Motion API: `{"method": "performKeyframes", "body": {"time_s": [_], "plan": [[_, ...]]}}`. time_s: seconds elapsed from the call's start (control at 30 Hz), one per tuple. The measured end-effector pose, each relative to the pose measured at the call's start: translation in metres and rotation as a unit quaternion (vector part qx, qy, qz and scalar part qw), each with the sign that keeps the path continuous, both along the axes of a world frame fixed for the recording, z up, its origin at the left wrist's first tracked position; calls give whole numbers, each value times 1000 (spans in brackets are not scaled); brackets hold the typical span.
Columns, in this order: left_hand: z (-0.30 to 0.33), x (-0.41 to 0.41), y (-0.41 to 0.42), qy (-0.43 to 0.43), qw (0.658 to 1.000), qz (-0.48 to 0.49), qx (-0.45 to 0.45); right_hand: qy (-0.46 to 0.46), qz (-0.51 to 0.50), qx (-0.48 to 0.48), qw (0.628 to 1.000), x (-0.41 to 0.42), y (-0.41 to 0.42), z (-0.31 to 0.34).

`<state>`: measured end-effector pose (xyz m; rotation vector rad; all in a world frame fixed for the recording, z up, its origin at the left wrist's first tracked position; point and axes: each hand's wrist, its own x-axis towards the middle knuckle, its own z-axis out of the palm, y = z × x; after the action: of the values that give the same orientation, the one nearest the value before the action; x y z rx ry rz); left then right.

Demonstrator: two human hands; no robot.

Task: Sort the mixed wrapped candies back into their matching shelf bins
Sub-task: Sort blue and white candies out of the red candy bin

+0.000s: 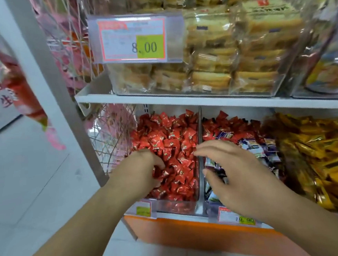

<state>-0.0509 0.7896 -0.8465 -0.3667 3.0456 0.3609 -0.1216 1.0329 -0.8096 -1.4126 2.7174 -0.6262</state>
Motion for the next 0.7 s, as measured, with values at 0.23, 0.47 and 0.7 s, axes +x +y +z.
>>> {"method": "performKeyframes", "body": {"time_s": [0.23, 0.47, 0.7], "plan": [[2, -3, 2, 72, 995, 28, 62, -6, 4, -6, 1000, -1, 4, -3], [13, -15, 12, 209, 932, 95, 280, -3, 11, -13, 1000, 1, 8, -4], [28, 3, 3, 155, 932, 10, 329, -4, 15, -8, 1000, -1, 9, -4]]}}
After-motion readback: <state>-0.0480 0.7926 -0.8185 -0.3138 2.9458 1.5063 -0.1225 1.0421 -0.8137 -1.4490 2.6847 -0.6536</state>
